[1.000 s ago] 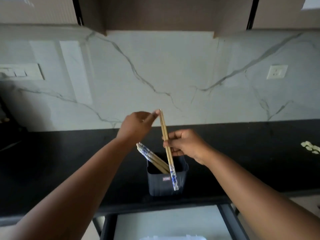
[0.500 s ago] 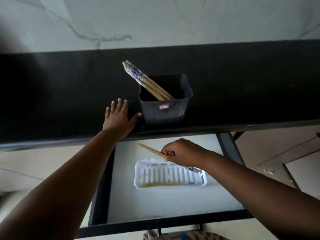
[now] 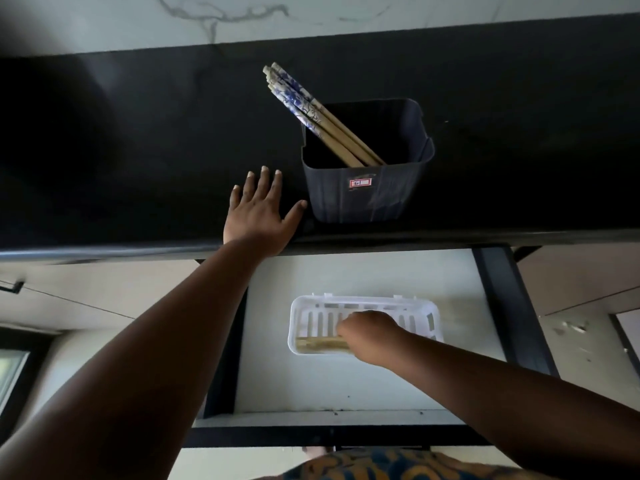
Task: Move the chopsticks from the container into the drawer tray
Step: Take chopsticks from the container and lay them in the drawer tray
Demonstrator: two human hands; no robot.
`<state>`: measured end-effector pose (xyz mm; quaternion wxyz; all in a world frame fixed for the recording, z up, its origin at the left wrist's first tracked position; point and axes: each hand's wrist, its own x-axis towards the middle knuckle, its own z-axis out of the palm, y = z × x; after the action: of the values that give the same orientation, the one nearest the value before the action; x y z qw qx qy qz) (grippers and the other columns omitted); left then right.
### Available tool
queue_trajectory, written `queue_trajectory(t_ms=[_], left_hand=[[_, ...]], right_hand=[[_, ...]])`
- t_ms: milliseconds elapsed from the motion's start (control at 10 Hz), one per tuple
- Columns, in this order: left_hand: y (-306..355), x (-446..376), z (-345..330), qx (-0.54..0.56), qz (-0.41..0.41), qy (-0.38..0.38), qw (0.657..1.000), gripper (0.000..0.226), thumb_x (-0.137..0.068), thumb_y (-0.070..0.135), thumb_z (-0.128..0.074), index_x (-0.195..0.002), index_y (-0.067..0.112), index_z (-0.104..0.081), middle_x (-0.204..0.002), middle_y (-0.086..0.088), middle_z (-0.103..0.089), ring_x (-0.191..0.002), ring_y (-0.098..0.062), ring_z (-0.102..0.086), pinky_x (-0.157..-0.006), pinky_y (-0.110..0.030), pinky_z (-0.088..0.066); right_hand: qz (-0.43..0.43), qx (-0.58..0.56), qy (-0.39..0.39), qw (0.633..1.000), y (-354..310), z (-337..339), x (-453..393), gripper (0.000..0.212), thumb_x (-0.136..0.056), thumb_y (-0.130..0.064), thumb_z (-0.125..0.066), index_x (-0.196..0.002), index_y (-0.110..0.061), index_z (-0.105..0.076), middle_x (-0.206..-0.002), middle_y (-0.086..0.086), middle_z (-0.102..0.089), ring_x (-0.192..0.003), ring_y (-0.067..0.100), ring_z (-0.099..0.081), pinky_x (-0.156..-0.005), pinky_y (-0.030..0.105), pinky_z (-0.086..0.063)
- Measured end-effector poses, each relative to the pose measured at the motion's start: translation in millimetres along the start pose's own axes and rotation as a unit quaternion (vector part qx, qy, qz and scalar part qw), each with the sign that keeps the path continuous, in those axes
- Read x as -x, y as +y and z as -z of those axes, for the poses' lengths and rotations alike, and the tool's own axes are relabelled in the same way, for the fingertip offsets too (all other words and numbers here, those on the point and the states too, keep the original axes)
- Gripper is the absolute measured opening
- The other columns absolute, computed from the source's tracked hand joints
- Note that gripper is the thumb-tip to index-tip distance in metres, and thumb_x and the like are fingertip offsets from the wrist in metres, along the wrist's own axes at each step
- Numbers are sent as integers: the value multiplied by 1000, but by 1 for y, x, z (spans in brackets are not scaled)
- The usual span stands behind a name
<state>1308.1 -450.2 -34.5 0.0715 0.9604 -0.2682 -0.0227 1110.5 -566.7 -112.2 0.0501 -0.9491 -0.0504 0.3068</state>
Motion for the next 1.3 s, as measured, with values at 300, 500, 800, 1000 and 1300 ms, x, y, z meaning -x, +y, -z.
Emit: queue_trajectory(t_ms=[300, 500, 800, 1000, 1300], left_hand=[[-1, 0, -1, -4, -4, -3, 1000, 77, -93, 66, -18, -155, 22, -6, -163, -2, 1, -150, -20, 6, -121, -40, 2], [-1, 0, -2, -5, -6, -3, 1000, 77, -93, 66, -18, -155, 22, -6, -163, -2, 1, -150, -20, 6, -121, -40, 3], [-2, -1, -1, -4, -8, -3, 1000, 77, -93, 66, -18, -155, 21, -6, -163, -3, 1, -150, -21, 6, -121, -41, 2], [-1, -2, -1, -10, -10, -6, 1000, 77, -94, 66, -17, -155, 21, -6, -163, -2, 1, -150, -21, 6, -120, -41, 3], [12, -25, 41, 23, -25, 37, 999, 77, -94, 66, -18, -155, 20, -6, -163, -3, 1, -150, -21, 6, -121, -41, 3]], right_hand=[[-21, -62, 36, 997, 8, -10, -11, 22, -84, 6, -41, -98, -9, -50, -87, 7, -55, -72, 26, -50, -58, 32, -38], [-39, -94, 34, 994, 15, -18, -12, 26, -83, 3, -43, -98, -12, -58, -95, 5, -63, -80, 26, -60, -61, 30, -43], [-33, -177, 26, 983, 19, -22, -5, 25, -92, -9, -47, -107, -18, -65, -102, -1, -63, -92, 21, -59, -63, 26, -39], [-78, -152, 53, 984, 25, -26, 1, 15, -89, -5, -50, -87, -14, -62, -92, -1, -64, -81, 19, -55, -54, 23, -34], [-165, -246, 168, 940, 48, 47, 27, 22, -88, -10, -46, -88, -17, -67, -93, -5, -68, -79, 18, -61, -56, 23, -40]])
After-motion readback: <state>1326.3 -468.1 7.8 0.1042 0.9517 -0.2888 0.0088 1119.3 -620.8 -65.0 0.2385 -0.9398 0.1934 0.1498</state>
